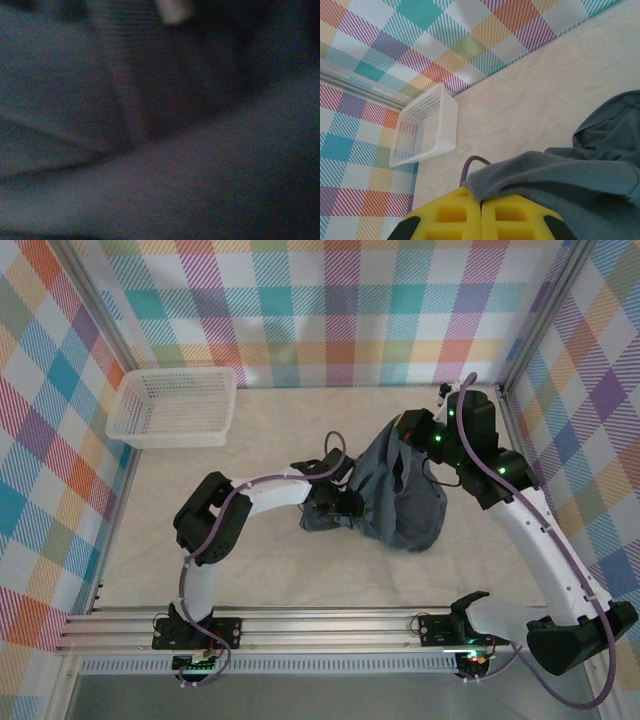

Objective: Fold the inside-out t-shirt

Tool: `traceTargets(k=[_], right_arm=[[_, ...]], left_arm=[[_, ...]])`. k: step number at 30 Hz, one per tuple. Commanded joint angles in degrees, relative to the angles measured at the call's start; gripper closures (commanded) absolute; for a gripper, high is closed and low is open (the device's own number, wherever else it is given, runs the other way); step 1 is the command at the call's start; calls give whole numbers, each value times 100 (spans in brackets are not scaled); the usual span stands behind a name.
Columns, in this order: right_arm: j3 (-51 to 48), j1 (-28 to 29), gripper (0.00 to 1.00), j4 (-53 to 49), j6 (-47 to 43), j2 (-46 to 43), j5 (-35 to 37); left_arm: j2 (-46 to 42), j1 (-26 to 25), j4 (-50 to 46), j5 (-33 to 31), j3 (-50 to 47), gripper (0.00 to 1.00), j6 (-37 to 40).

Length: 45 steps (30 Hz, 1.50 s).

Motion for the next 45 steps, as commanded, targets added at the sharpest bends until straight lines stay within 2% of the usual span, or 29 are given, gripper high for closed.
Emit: traceTargets(k=[1, 5, 8, 10, 15, 18, 21, 25, 26, 28, 30, 32, 35, 39, 42, 45], right_arm=[[323, -121, 100, -185, -25, -259, 130], [822, -199, 100, -631, -404, -353, 232], [1351, -206, 100, -941, -832, -472, 268], [1541, -199, 100, -746, -1121, -657, 177], [1706, -199, 100, 51, -1516, -981, -300], [1795, -196, 100, 142, -1494, -1020, -151], [1813, -199, 100, -108, -1362, -1011, 307], [1814, -199, 100, -1101, -951, -878, 1256], [1773, -200, 100, -1410, -936, -815, 1486], [1658, -199, 100, -1987, -972, -663, 1924], [1241, -214, 100, -2275, -1156, -589, 2197], [675, -275, 100, -2255, -1291, -627, 1958], [-20, -402, 100, -2288, -1217, -609, 1462], [-580, -451, 100, -2178, -974, -623, 777], [-794, -454, 100, -1945, -964, -602, 315], [-815, -459, 100, -1850, -977, -472, 50]], left_arm=[[-335, 271, -168, 112, 142, 100, -220], [-1588, 669, -1020, 140, 514, 100, 49], [-2422, 813, -2197, -357, 1482, 100, 812], [-2830, 809, -2735, -604, 2182, 100, 1414], [-3251, 809, -2761, -983, 3164, 100, 2151], [-2843, 809, -2708, -1568, 3745, 100, 2374], [-1908, 906, -2751, -2215, 4518, 100, 2442], [-600, 1186, -2546, -2361, 5216, 99, 2291], [-292, 1237, -2529, -2297, 5334, 95, 2217], [99, 1273, -2579, -2025, 5407, 77, 2075], [177, 1275, -2660, -1643, 5219, 61, 1916], [-95, 1275, -2595, -1565, 4598, 55, 1775], [-844, 1339, -2441, -1838, 3173, 53, 1644], [-1602, 1434, -3007, -2291, 1601, 52, 1378], [-1865, 1433, -3400, -2214, 775, 52, 847], [-1912, 1332, -3386, -2190, 301, 51, 407]])
